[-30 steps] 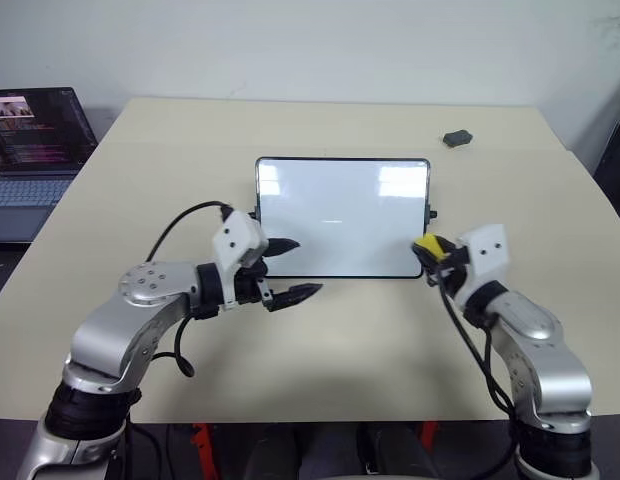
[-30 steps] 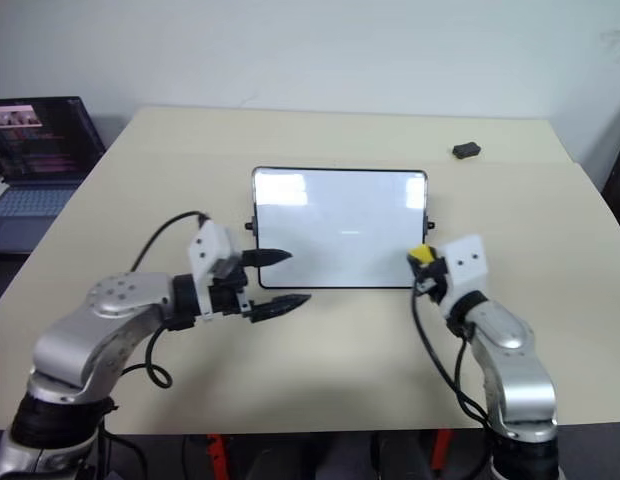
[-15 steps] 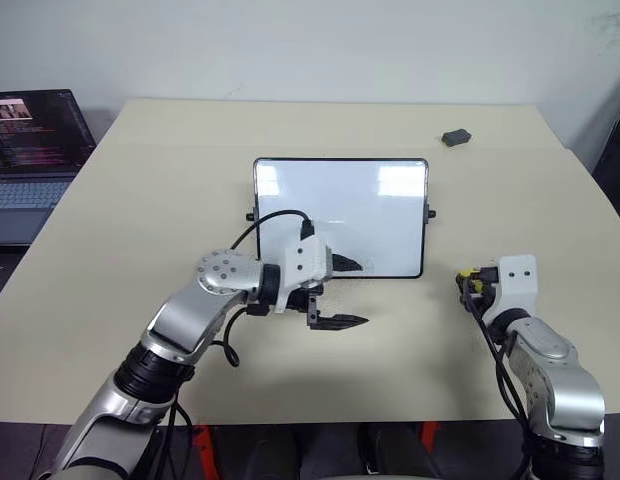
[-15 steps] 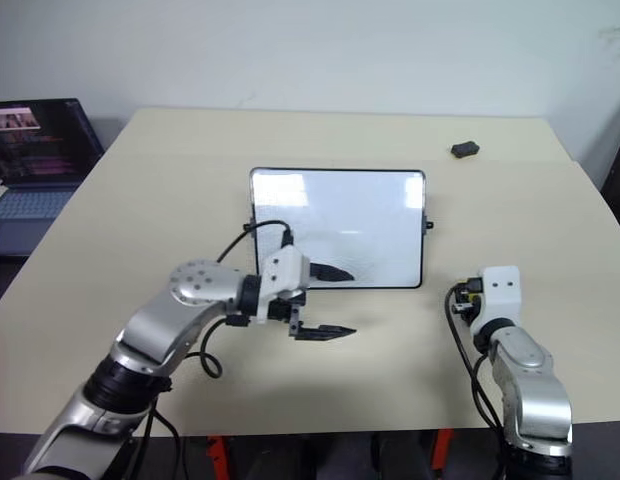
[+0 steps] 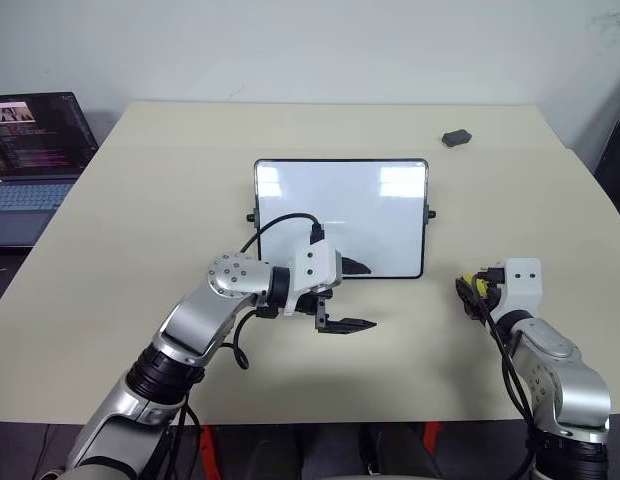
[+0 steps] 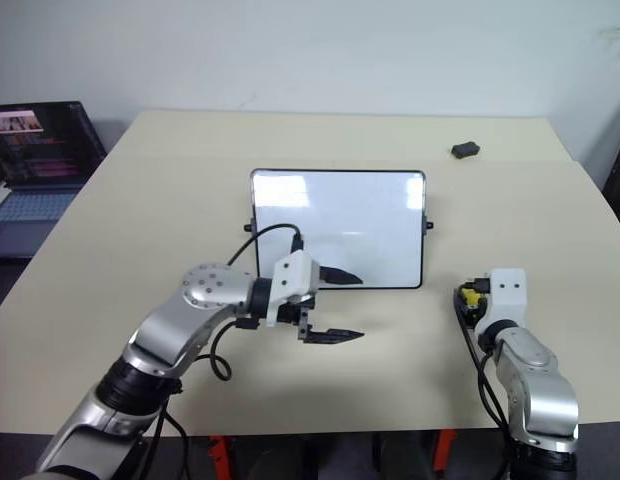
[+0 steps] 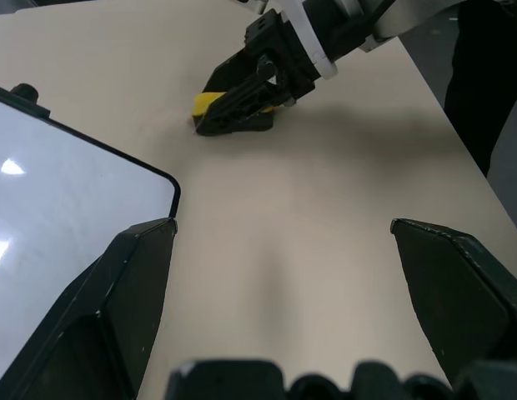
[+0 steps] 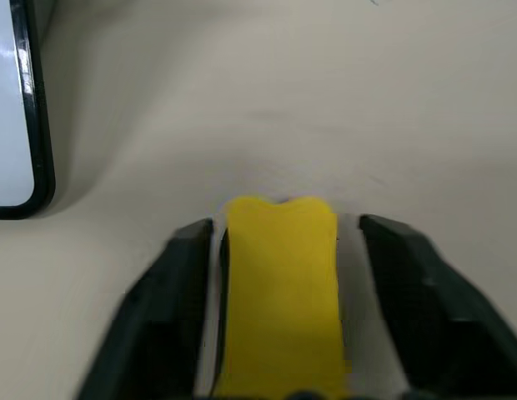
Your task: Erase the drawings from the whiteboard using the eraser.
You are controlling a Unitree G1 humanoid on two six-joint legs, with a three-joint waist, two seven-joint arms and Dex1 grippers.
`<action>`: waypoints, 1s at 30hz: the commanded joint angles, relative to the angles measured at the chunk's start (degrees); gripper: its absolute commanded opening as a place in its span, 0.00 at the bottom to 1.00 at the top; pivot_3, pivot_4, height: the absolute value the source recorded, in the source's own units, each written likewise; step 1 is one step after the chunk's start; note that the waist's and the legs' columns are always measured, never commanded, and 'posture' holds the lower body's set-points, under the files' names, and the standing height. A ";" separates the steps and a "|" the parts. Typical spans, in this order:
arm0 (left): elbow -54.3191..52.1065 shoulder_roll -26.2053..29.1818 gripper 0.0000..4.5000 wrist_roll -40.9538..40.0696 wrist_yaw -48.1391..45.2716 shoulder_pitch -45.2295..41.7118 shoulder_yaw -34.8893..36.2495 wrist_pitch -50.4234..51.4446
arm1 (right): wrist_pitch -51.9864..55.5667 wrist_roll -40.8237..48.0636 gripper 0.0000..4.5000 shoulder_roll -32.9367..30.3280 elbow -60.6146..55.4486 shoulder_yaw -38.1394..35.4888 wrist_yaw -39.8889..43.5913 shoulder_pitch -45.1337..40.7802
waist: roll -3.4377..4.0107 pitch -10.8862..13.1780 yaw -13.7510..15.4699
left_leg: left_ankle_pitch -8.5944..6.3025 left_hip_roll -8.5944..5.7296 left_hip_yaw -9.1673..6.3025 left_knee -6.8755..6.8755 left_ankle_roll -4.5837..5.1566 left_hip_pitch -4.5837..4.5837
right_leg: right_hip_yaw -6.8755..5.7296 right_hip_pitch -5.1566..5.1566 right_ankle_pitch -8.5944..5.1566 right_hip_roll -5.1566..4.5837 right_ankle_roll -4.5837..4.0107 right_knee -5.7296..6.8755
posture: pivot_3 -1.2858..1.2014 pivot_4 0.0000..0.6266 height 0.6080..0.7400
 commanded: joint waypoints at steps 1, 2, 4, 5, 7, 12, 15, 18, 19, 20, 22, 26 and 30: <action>-2.30 0.21 1.00 -0.40 0.98 1.13 1.79 -0.06 | -2.40 1.76 0.99 -0.52 -1.06 -1.09 0.27 -1.35 | 0.05 -0.03 -0.03 | 0.00 0.00 0.00 0.00 0.00 0.00 | 0.00 0.00 0.00 0.00 0.00 0.00 | 0.52 0.24 1.00; -2.48 0.28 1.00 -0.45 1.14 1.41 1.98 0.09 | -2.88 2.17 0.99 -0.43 -1.24 -1.16 0.47 -1.49 | 0.07 -0.04 -0.04 | 0.00 0.00 0.01 0.01 0.00 0.00 | 0.02 0.00 0.00 0.00 0.00 0.00 | 0.52 0.24 1.00; -3.18 0.17 1.00 -2.37 2.90 2.70 4.85 2.29 | -4.72 5.03 0.99 -0.34 -4.15 -1.18 2.62 -2.36 | 0.12 -0.07 -0.07 | 0.00 0.01 0.01 0.01 0.00 0.01 | 0.02 0.00 0.00 0.00 0.00 0.00 | 0.52 0.24 1.00; -3.51 -0.04 1.00 -3.80 4.20 3.45 6.92 3.90 | -5.46 6.25 0.99 -0.35 -5.40 -1.39 3.34 -2.74 | 0.14 -0.08 -0.10 | 0.00 0.01 0.02 0.01 0.01 0.01 | 0.02 0.00 0.00 0.00 0.00 0.01 | 0.52 0.24 1.00; -4.31 -0.39 1.00 -6.06 7.56 5.16 11.39 6.94 | -7.11 8.45 0.99 -0.60 -7.02 -1.99 4.64 -3.10 | 0.15 -0.09 -0.08 | -0.01 0.03 -0.02 0.01 0.02 0.00 | -0.01 0.00 0.00 0.00 0.01 0.01 | 0.52 0.24 1.00; -6.98 -2.89 1.00 -7.68 20.14 10.26 23.33 11.22 | -15.80 8.14 0.99 -0.91 -4.15 -3.86 3.55 -3.86 | 0.14 -0.13 0.07 | -0.02 0.01 -0.04 0.06 0.04 -0.02 | -0.03 0.03 -0.01 -0.03 0.01 -0.01 | 0.52 0.24 1.00; -9.75 -5.24 1.00 -8.04 28.40 13.86 31.21 12.78 | -24.91 7.98 0.99 -1.44 2.06 -5.95 4.59 -4.47 | 0.12 -0.15 0.10 | -0.03 0.03 -0.06 0.07 0.06 0.00 | -0.04 0.03 -0.01 -0.05 0.02 0.00 | 0.52 0.24 1.00; -10.72 -7.03 1.00 -4.32 36.59 19.35 39.16 8.82 | -38.34 6.75 0.99 -4.45 14.79 -10.51 6.28 -4.78 | 0.11 -0.18 0.06 | -0.04 0.02 0.00 0.05 0.05 0.02 | -0.01 0.04 -0.01 -0.06 0.02 0.00 | 0.52 0.24 1.00; -10.25 -7.42 1.00 -3.36 38.56 20.59 41.06 7.46 | -40.52 8.11 0.99 -5.07 18.10 -12.33 6.87 -5.21 | 0.10 -0.18 0.11 | -0.04 0.01 0.03 0.05 0.06 0.02 | 0.01 0.04 -0.01 -0.07 0.02 -0.01 | 0.52 0.24 1.00; -9.91 -8.00 1.00 -2.58 40.43 21.31 41.81 6.63 | -42.13 9.64 0.99 -5.94 21.76 -14.06 7.50 -6.12 | 0.11 -0.18 0.12 | -0.04 0.01 0.05 0.05 0.06 0.03 | 0.01 0.04 -0.01 -0.07 0.02 -0.01 | 0.52 0.24 1.00; -7.75 -9.24 1.00 -0.48 44.46 22.72 44.03 4.01 | -46.22 10.77 0.99 -7.84 30.06 -17.00 7.66 -7.92 | 0.11 -0.19 0.29 | -0.04 0.02 0.05 0.05 0.06 0.03 | 0.00 0.04 -0.01 -0.07 0.02 0.01 | 0.52 0.24 1.00; -5.74 -12.15 1.00 0.67 50.01 24.45 46.52 2.43 | -51.05 10.45 0.99 -11.31 42.07 -19.01 8.29 -9.45 | 0.13 -0.37 0.32 | -0.04 0.03 0.13 0.06 0.07 0.13 | 0.03 0.11 0.00 -0.07 0.01 0.03 | 0.52 0.24 1.00; -8.31 -14.08 1.00 1.12 50.75 25.32 42.96 2.09 | -53.51 10.60 0.99 -13.86 49.50 -18.04 10.53 -9.69 | 0.12 -0.39 0.29 | -0.05 0.03 0.24 0.06 0.08 0.11 | 0.14 0.12 0.00 -0.09 0.01 0.01 | 0.52 0.24 1.00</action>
